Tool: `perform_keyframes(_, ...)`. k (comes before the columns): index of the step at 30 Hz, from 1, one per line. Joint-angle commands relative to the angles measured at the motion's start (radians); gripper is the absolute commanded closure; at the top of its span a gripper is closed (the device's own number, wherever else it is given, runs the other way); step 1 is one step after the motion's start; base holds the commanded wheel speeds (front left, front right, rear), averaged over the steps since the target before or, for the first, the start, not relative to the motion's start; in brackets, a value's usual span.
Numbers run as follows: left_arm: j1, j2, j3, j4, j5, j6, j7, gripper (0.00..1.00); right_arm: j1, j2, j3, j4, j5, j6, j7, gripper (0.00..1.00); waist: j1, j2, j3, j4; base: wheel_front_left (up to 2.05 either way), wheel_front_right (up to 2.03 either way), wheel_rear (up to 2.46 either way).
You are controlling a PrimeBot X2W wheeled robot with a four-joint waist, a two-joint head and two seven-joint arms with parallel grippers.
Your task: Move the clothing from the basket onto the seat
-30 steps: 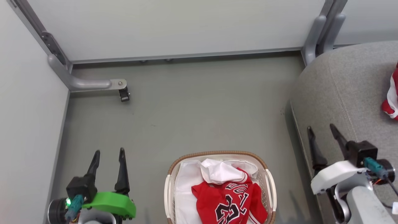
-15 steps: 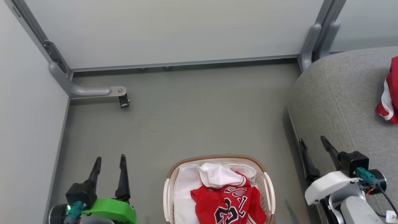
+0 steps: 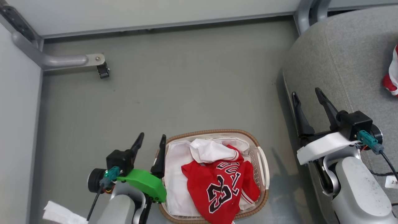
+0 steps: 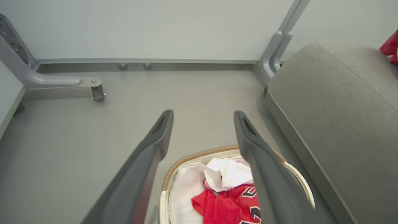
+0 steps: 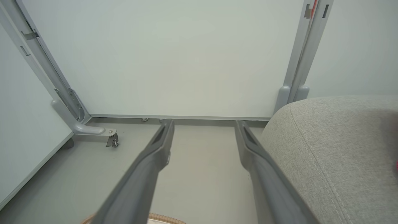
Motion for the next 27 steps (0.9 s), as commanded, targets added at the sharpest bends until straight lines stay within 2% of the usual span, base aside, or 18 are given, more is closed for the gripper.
perform_keyframes(1,-0.041,0.004,-0.031,0.032,-0.023,-0.004,0.000,0.00,-0.017,-0.002,0.005,-0.001,0.002,-0.001,-0.005,0.00,0.0001,0.0102,0.097,-0.061,0.00,0.00,0.00)
perform_keyframes(7,-0.157,0.004,-0.225,0.182,-0.130,-0.010,0.000,0.00,-0.080,0.002,0.008,-0.005,0.008,-0.001,-0.005,0.00,0.0001,0.0102,0.197,-0.104,0.00,0.00,0.00)
perform_keyframes(14,-0.287,0.006,-0.448,0.319,-0.310,-0.011,0.004,0.00,-0.122,0.014,0.012,-0.019,0.003,-0.001,-0.005,0.00,0.0001,0.0102,0.309,-0.146,0.00,0.00,0.00)
perform_keyframes(27,-0.426,0.005,-0.702,0.404,-0.545,-0.011,0.072,0.00,-0.169,0.036,0.026,-0.049,0.003,-0.001,-0.005,0.00,0.0001,0.0102,0.469,-0.198,0.00,0.00,0.00)
